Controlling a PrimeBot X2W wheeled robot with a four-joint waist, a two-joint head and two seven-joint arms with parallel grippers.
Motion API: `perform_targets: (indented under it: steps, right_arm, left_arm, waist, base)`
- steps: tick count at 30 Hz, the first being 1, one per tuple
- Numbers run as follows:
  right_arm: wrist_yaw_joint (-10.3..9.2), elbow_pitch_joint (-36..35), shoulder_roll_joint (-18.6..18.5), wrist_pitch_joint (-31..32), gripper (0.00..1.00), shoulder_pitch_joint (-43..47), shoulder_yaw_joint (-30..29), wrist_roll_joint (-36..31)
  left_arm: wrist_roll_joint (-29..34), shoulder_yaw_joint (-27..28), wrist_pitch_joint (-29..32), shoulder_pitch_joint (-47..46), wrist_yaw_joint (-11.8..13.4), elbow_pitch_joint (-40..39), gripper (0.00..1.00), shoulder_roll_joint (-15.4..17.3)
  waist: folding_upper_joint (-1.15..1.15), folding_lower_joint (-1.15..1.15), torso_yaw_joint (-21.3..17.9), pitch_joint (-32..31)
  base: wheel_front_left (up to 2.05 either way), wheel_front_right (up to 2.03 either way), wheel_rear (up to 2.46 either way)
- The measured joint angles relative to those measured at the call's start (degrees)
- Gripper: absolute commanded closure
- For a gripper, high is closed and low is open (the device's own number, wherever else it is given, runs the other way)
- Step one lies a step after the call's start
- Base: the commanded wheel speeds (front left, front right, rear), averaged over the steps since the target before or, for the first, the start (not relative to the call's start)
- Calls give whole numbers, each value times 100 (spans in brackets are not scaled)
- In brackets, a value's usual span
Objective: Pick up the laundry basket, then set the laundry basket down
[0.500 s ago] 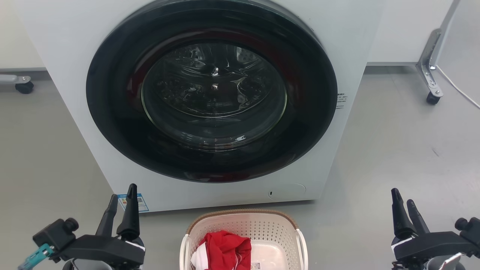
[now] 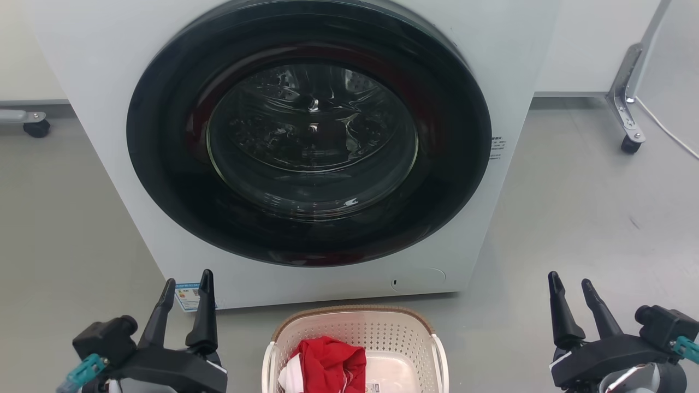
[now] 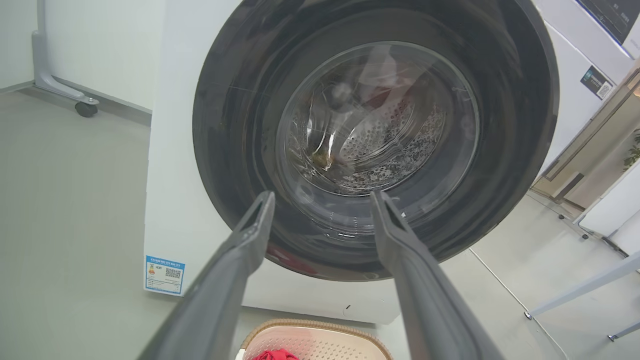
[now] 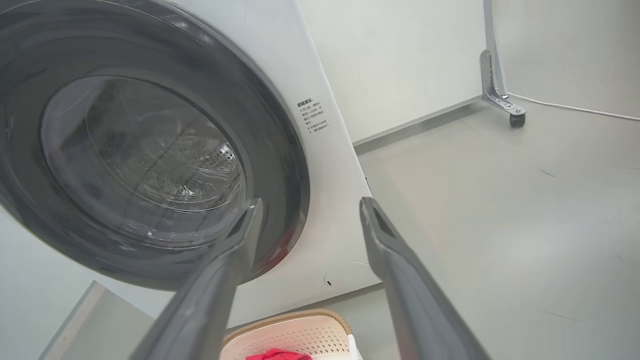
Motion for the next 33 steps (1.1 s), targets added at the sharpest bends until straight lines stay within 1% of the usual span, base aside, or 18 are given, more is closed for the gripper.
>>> perform_targets:
  steps: [17, 20, 22, 30, 33]
  right_arm:
    - [-293, -15, -111, -371, 0, 0, 297, -1325]
    - [-300, -29, -115, -436, 0, 0, 353, -1474]
    - [-347, -59, -115, -470, 0, 1, 402, -1656]
    - [-426, -99, -138, -654, 0, 1, 515, -2156]
    - [-442, -104, -141, -656, 0, 1, 523, -2237]
  left_arm:
    - [1265, -246, -374, 120, 257, 4, 0, 7]
    - [1488, -269, -433, 178, 308, 24, 0, 7]
    - [1610, -281, -480, 198, 347, 31, 0, 7]
    - [2198, -348, -655, 206, 447, 45, 0, 5]
    - [2258, -338, -655, 209, 491, 62, 0, -4]
  waist:
    - [0, 0, -24, -19]
    - [0, 0, -24, -25]
    - [0, 0, -24, -30]
    - [0, 0, -25, -41]
    - [0, 0, -26, -43]
  base:
    - [0, 0, 0]
    - [0, 0, 0]
    - [0, 0, 0]
    - [0, 0, 0]
    - [0, 0, 0]
